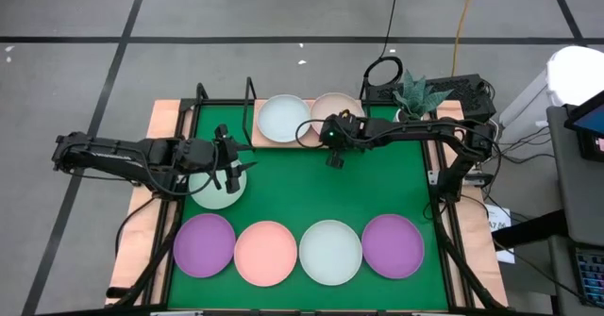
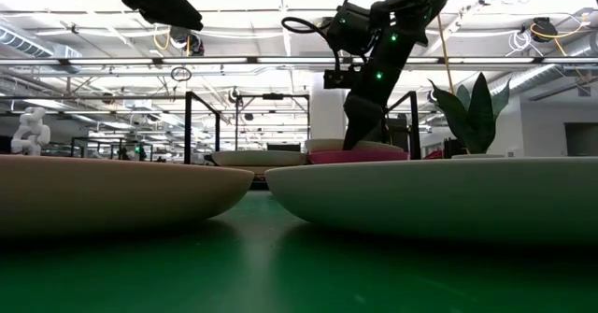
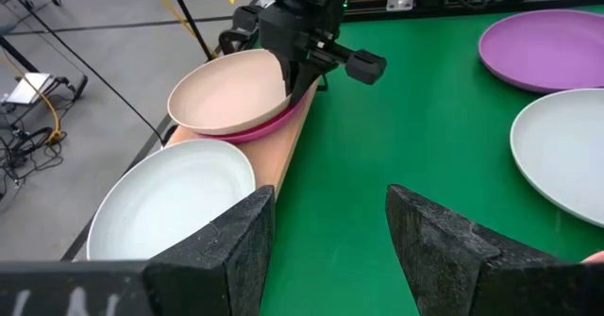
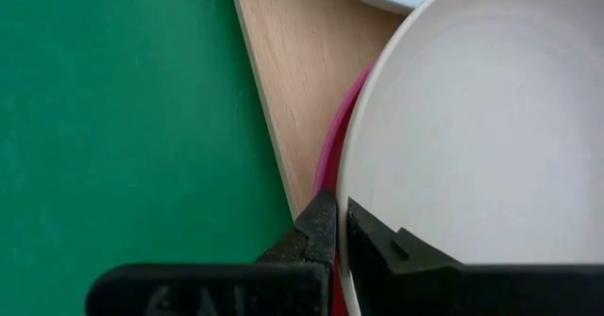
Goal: Place and stack plates onto a shelf
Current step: Stack the light brown plate on top of the pink plate on the shelf
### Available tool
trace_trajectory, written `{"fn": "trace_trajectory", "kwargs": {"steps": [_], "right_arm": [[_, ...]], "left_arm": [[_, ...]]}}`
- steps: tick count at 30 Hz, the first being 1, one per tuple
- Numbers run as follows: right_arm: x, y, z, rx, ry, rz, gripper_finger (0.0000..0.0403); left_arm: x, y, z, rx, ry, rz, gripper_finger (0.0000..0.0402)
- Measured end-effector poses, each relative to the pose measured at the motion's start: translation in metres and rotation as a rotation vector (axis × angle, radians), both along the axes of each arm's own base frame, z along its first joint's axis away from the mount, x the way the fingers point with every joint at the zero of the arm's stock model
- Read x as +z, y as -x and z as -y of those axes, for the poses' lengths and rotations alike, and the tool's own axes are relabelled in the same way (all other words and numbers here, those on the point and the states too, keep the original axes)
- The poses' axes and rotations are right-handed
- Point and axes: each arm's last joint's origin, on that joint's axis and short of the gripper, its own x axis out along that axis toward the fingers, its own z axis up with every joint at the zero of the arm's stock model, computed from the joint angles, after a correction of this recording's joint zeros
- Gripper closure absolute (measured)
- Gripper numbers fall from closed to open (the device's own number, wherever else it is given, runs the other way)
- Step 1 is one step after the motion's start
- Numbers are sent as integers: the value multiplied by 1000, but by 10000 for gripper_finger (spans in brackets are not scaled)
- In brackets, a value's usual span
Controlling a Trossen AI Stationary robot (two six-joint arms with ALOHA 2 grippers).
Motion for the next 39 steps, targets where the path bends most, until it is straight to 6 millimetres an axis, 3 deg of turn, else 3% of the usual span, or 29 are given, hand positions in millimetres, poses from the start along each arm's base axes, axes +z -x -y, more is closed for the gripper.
{"fn": "trace_trajectory", "kwargs": {"steps": [12,22,29,39], "right_arm": [[-1,2,0,-12,24,-26,399],[3,-6,-5,40,3,54,399],[5,-5,-12,41,91,-2,399],[1,2,-10,12,65,-61,399]], "left_arm": [[0,0,0,-1,-3,-1,193],[0,0,0,-1,-3,0,193],[0,0,0,-2,-3,-1,193],[0,0,0,-3,-5,0,193]]}}
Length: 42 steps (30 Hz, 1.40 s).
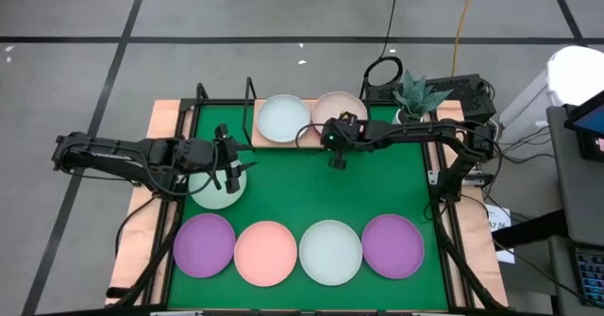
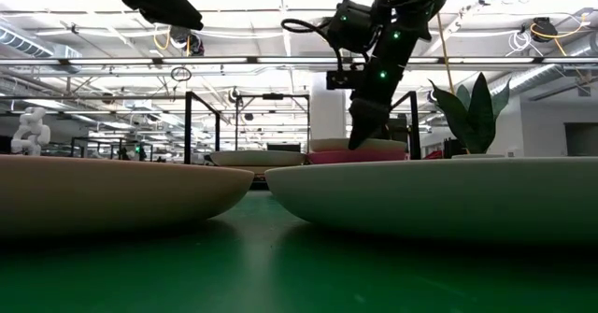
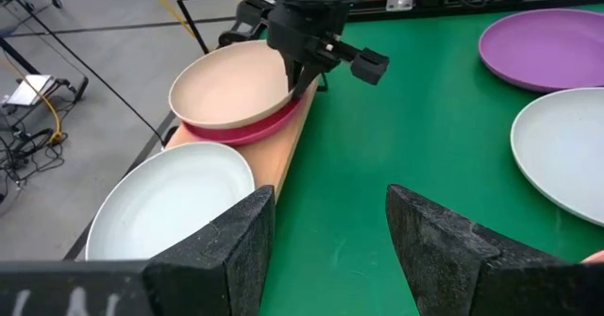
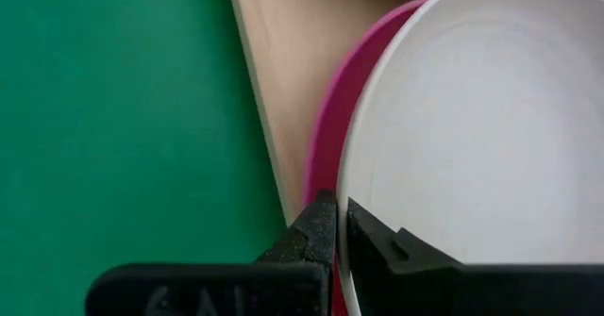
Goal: Place and stack plates onto a shelf
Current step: Stack the light brown plate on top of the pink plate on the shelf, then stack the left purple plate on top of the gray plate on the shelf
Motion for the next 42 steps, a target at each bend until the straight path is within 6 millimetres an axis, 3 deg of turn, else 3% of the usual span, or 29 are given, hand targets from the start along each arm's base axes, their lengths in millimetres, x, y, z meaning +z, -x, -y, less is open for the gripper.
{"fn": "trace_trajectory", "kwargs": {"steps": [8,15,19,25,33,42], "right_arm": [[0,-1,0,0,5,10,389],[2,-3,1,-8,30,32,328],[13,-3,-5,0,62,73,299],[49,5,-29,55,85,194,283],[96,26,-76,170,76,374,287],[112,37,-112,296,59,436,288]], "left_arm": [[0,0,0,0,1,1,193],[0,0,0,0,1,1,193],[0,0,0,1,2,2,193],[0,0,0,1,4,3,193],[-1,1,6,-26,16,-9,193],[-14,12,29,-86,137,-129,193]]}}
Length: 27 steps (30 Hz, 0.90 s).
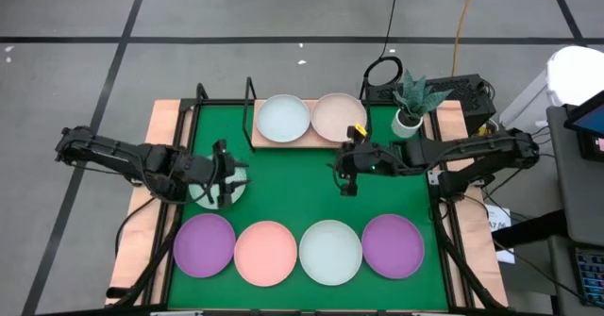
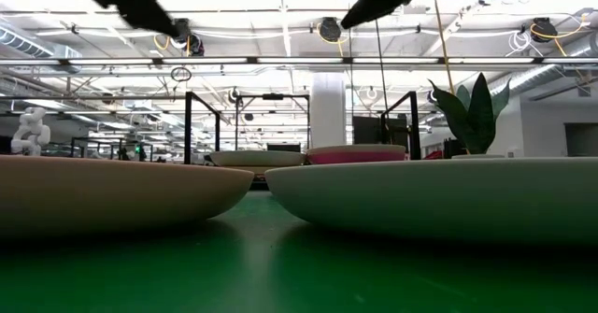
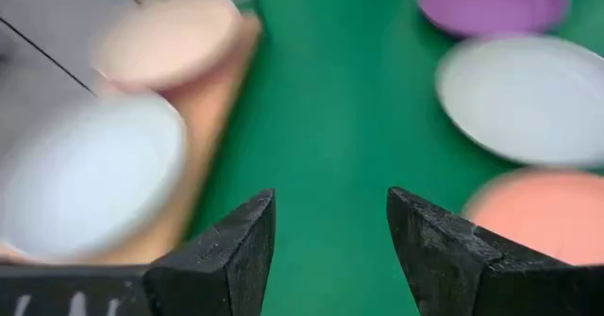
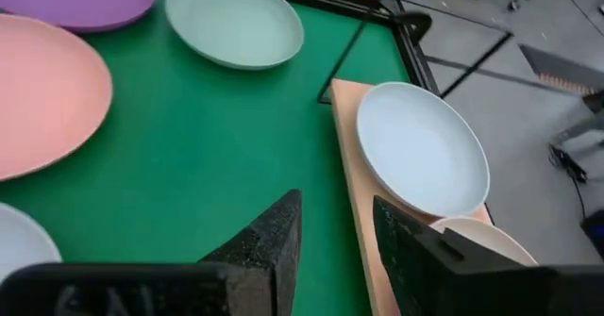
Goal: Place and stack plates onto a shelf
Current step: Stack the left purple plate on top of the gray plate on the shelf
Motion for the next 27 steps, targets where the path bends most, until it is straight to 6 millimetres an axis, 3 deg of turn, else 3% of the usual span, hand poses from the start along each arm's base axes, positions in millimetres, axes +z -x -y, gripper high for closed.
{"fn": "trace_trajectory", "kwargs": {"steps": [7,14,21,27], "right_arm": [[-1,1,-10,35,3,-7,289],[0,1,-16,44,-15,0,289],[1,0,-17,36,-32,25,289],[4,-2,-17,42,-27,57,289]], "left_arm": [[-18,18,44,-112,278,-215,193],[-46,29,103,-273,236,-407,193],[-77,39,144,-218,297,-566,193],[-91,44,176,-213,413,-563,193]]}}
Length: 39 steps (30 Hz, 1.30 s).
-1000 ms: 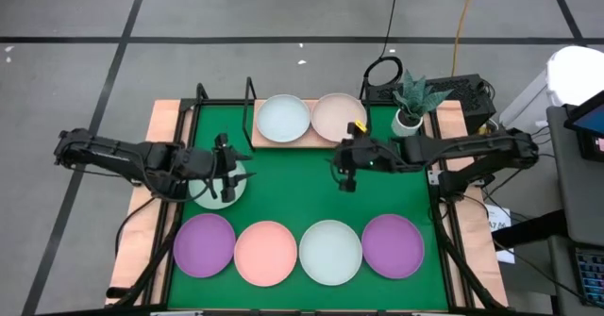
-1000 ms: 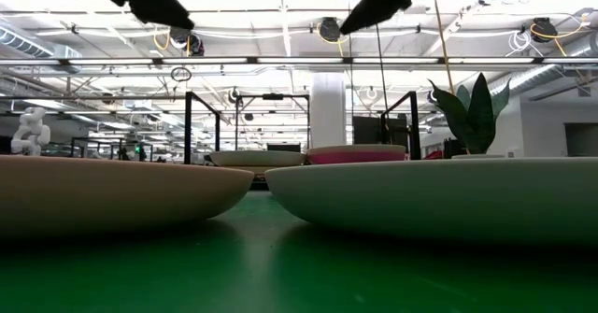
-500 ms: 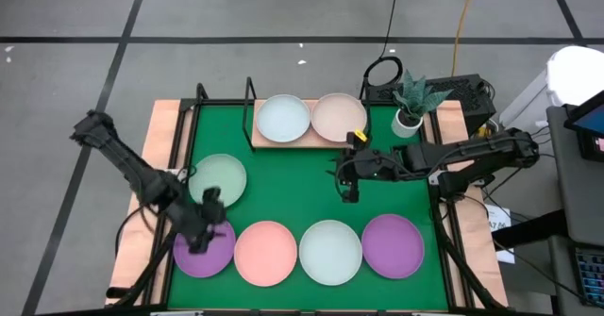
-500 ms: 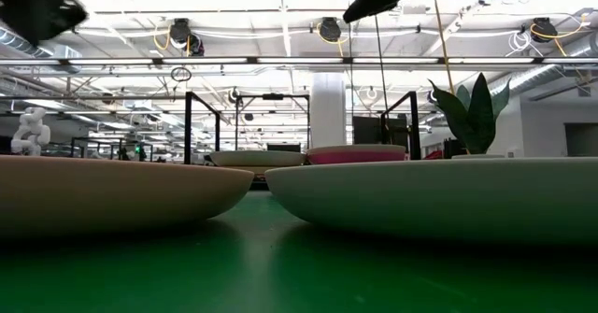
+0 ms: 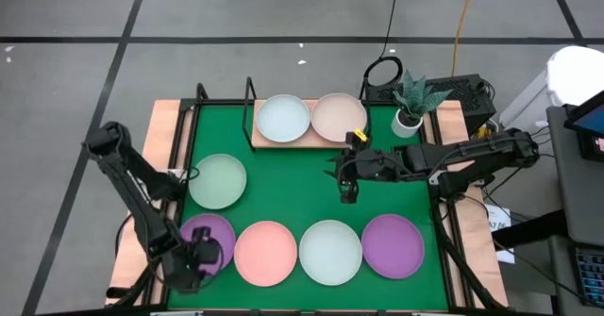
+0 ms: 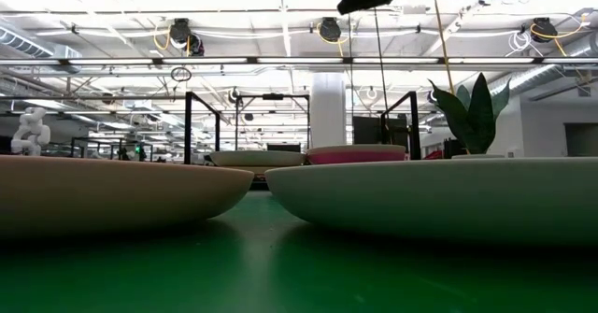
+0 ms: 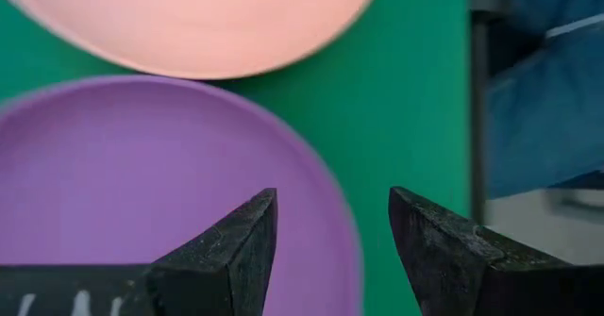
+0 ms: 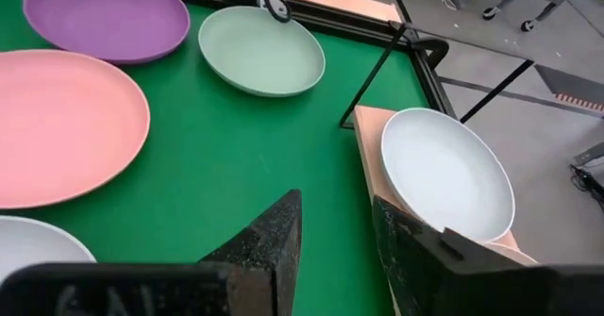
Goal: Place and stack plates onto a shelf
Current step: Stack the left purple plate on top of the gray plate on the shelf
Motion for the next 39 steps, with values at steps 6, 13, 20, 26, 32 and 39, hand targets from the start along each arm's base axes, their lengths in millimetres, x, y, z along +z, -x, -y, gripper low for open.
{"fn": "trace_trajectory", "kwargs": {"steps": [6,13,20,26,32,39], "right_arm": [[0,0,0,7,12,-3,289],[0,0,1,28,48,-12,289],[4,-3,0,52,84,26,289],[5,-3,0,56,90,38,289],[5,-3,0,51,81,40,289],[5,-3,0,43,69,42,289]], "left_arm": [[-16,3,20,56,47,-35,193],[-43,6,27,140,-19,-150,193],[-54,7,26,203,-71,-204,218],[-54,9,27,192,-68,-205,328],[-42,11,28,126,-81,-186,383],[-9,9,33,24,-144,-185,390]]}}
